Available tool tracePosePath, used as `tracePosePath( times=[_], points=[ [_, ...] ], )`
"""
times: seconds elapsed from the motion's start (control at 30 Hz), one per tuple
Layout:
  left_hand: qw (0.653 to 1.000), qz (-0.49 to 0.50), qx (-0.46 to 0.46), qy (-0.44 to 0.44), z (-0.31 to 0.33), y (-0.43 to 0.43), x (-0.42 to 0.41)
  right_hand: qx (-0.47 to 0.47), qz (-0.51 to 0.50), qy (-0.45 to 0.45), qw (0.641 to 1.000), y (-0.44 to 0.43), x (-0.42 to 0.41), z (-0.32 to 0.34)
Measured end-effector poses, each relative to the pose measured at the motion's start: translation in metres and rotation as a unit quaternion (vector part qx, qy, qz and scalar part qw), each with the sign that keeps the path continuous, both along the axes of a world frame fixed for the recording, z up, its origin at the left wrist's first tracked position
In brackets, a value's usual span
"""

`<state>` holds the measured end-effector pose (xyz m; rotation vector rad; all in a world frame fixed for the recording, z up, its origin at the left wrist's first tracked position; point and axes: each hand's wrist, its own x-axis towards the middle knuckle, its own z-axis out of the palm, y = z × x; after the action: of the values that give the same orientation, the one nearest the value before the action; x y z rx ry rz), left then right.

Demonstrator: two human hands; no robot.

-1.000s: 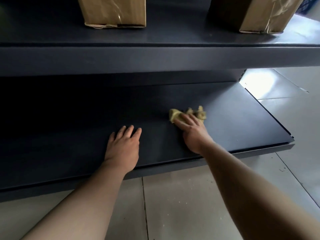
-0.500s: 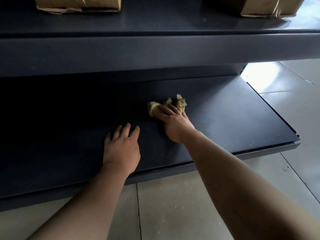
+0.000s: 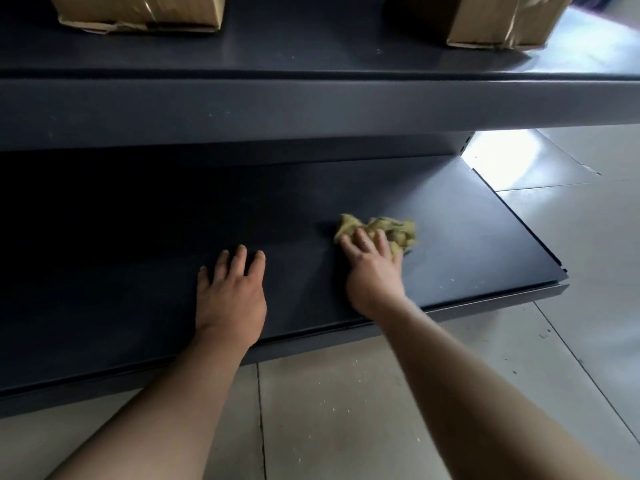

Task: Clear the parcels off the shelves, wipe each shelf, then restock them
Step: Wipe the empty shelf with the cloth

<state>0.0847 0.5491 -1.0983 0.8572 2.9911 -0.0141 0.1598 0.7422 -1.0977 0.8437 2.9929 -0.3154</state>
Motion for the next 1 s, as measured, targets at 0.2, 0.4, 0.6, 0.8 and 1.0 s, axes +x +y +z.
tracePosePath(
  times=[0.2, 0.4, 0.6, 0.8, 1.0],
  points=[
    [0.999, -0.024, -0.016, 0.045, 0.006, 0.000, 0.012, 0.004, 0.098, 0.020, 0.995, 0.012, 0.041, -0.001],
    [0.997, -0.056, -0.023, 0.045, 0.007, -0.004, 0.018, -0.004, -0.057, -0.035, 0.998, 0.053, 0.076, 0.009],
    [0.989, -0.047, 0.122, -0.075, 0.008, -0.013, 0.010, -0.022, 0.039, 0.064, 0.997, -0.040, 0.060, 0.001],
    [0.985, -0.042, 0.123, -0.116, 0.014, -0.024, 0.005, -0.032, 0.158, 0.115, 0.980, -0.092, 0.074, -0.016],
    [0.990, -0.082, 0.080, -0.084, 0.020, -0.012, 0.021, 0.038, 0.119, 0.076, 0.989, -0.019, 0.114, -0.020]
  ],
)
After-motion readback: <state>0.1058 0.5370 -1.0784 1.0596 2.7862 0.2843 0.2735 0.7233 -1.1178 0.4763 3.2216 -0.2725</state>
